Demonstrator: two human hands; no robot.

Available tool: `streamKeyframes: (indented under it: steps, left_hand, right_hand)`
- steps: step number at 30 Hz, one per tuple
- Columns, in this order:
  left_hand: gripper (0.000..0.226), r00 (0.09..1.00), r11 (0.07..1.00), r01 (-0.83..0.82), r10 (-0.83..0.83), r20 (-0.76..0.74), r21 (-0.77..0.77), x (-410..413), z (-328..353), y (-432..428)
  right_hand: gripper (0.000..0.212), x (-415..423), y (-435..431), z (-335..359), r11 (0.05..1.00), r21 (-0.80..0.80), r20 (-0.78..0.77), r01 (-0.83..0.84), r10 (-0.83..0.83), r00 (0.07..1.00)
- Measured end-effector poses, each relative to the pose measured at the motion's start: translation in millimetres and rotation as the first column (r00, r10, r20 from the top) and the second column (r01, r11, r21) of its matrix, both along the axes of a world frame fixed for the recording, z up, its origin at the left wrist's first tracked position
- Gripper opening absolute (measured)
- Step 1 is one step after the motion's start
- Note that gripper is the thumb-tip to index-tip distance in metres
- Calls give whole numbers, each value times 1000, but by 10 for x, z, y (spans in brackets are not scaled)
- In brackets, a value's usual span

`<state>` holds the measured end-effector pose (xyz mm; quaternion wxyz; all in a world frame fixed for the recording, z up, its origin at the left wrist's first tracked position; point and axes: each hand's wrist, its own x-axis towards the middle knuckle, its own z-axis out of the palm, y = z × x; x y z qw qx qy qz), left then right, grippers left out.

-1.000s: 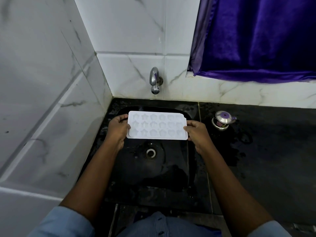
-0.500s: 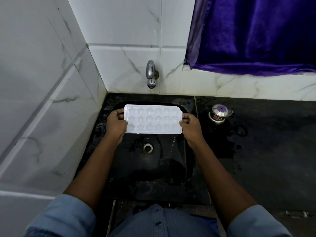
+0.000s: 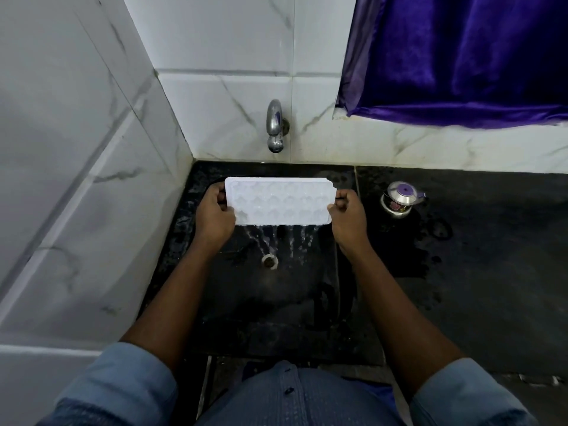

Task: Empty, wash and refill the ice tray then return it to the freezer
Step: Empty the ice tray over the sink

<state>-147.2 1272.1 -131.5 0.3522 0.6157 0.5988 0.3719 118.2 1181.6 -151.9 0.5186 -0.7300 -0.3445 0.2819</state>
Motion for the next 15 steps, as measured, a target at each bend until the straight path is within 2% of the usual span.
streamKeyframes:
  steps: [11,15]
  left_hand:
    - [41,997,998,43,-46,57,53,-11,80,-50]
    - [34,998,997,51,-53,38,61,-47,90,-65]
  right_hand:
    - [22,26,21,35,996,90,83,5,-12,996]
    - [24,35,-18,58,995,87,81,-40,33,996]
